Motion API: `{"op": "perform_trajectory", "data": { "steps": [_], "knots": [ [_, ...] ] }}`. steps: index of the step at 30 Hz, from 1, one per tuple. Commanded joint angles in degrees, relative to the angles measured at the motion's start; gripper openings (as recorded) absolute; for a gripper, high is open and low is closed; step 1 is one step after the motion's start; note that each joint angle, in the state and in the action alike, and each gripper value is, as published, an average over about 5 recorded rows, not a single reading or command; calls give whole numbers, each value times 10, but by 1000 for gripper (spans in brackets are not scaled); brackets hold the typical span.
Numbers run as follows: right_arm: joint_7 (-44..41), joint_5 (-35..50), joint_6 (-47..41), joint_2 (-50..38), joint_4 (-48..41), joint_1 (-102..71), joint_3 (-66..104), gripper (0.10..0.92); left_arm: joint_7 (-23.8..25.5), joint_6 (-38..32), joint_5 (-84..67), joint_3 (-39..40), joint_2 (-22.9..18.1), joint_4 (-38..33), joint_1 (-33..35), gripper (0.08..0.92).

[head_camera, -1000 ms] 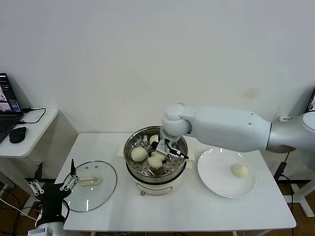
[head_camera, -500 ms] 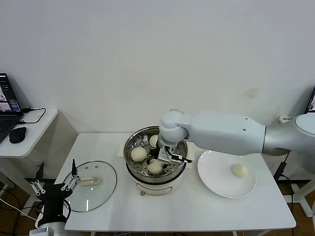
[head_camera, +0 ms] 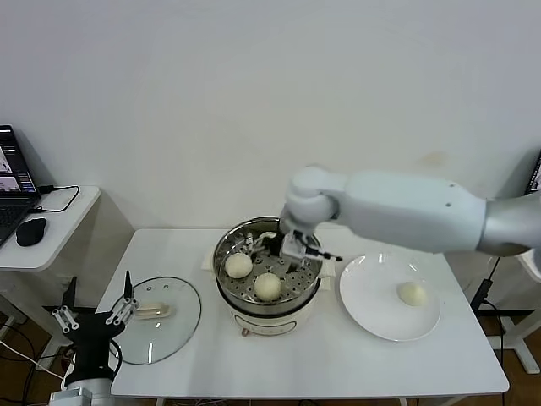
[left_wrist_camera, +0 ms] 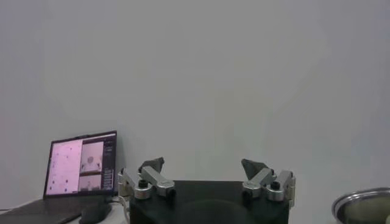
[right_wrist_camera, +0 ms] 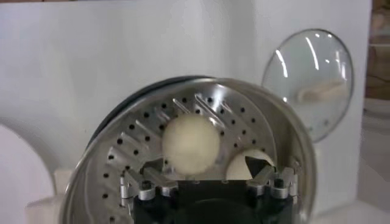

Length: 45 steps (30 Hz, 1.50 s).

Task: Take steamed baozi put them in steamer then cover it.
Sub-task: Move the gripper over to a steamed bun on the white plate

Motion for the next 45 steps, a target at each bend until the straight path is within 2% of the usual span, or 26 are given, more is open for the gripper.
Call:
{"op": "perform_trajectory", "data": {
  "steps": [1, 5, 9, 18, 27, 37, 45],
  "knots": [
    [-13, 107, -233, -170, 43, 71, 4, 823, 1, 1, -2, 1, 8, 2, -7, 823],
    [-10, 115, -280, -257, 64, 65, -8, 823, 2, 0, -4, 2, 17, 3, -8, 823],
    [-13, 98, -284, -328, 71, 19, 3, 823, 2, 0, -6, 5, 25, 5, -9, 823],
    [-20, -14, -252, -407, 7, -297, 247, 823, 3, 0, -4, 14, 34, 12, -11, 823],
    [-29, -92, -220, -365, -86, -461, 394, 823, 3, 1, 0, 12, 32, 15, -8, 823],
    [-19, -146, -199, -272, -187, -476, 406, 823, 3, 0, 7, 8, 24, 10, 4, 823],
    [-17, -158, -194, -228, -217, -479, 404, 823, 4, 1, 7, 1, 20, 4, 13, 823]
  ]
}}
